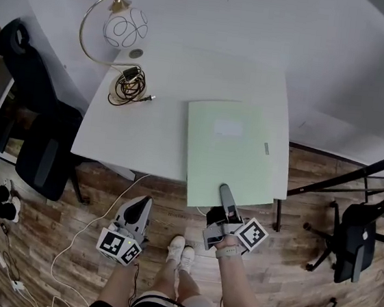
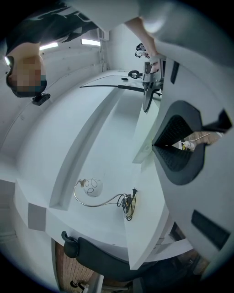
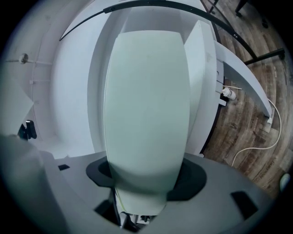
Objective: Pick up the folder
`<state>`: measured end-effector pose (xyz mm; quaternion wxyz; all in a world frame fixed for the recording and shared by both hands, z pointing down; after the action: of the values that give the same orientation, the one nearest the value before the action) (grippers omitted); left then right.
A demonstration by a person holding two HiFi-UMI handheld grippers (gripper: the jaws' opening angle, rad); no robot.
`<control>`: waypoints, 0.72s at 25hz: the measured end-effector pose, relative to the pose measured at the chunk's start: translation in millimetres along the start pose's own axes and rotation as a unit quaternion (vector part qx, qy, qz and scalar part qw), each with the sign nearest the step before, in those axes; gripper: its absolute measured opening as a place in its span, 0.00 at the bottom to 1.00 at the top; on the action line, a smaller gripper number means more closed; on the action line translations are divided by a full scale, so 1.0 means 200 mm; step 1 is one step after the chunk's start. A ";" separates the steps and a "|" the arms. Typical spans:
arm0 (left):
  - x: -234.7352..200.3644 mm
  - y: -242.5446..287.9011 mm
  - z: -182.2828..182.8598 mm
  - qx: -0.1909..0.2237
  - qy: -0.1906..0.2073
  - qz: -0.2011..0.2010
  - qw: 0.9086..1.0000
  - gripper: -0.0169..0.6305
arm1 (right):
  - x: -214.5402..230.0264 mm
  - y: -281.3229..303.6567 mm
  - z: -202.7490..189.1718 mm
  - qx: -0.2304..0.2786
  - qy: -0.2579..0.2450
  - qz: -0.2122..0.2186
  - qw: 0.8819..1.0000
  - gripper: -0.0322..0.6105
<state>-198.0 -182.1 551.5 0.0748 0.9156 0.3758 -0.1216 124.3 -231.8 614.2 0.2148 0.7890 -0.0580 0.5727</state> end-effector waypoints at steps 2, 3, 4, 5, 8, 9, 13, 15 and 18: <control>0.00 0.01 0.01 0.002 0.006 -0.005 1.000 0.05 | -0.03 -0.02 0.03 -0.003 -0.022 0.000 1.000 0.51; -0.01 0.01 0.02 0.004 0.009 -0.008 1.000 0.05 | -0.04 -0.02 0.04 -0.003 -0.034 0.002 0.999 0.51; -0.01 0.01 0.03 0.005 0.011 -0.008 1.000 0.05 | -0.06 -0.03 0.06 -0.004 -0.047 0.005 0.999 0.51; -0.01 0.01 0.05 0.006 0.012 -0.007 1.000 0.05 | -0.08 -0.03 0.07 -0.004 -0.058 0.008 0.998 0.51; -0.01 0.02 0.10 0.010 0.020 -0.007 1.000 0.05 | -0.13 -0.05 0.11 -0.001 -0.084 0.021 0.996 0.51; -0.01 0.02 0.11 0.012 0.023 -0.008 1.000 0.05 | -0.14 -0.06 0.12 0.000 -0.088 0.012 0.996 0.51; 0.00 0.03 0.16 0.017 0.032 -0.010 0.999 0.05 | -0.15 -0.14 0.13 -0.002 -0.079 -0.067 0.995 0.51; 0.00 0.03 0.18 0.017 0.034 -0.007 0.999 0.05 | -0.17 -0.16 0.14 -0.002 -0.079 -0.084 0.993 0.51; -0.01 0.02 0.22 0.018 0.037 -0.005 0.999 0.05 | -0.23 -0.15 0.16 0.006 -0.109 -0.065 0.992 0.51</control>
<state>-202.6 -196.3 510.4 0.0436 0.9187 0.3808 -0.0949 147.6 -224.3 556.0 0.2393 0.8502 -0.0259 0.4683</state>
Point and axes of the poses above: the fingertips, and each gripper's own axes: y forward along the fingers, x to its right, z out of its top, the point moved 10 cm from there along -y, backward along the fingers, and after that the axes turned 15 degrees about -z, right-handed, at the moved point
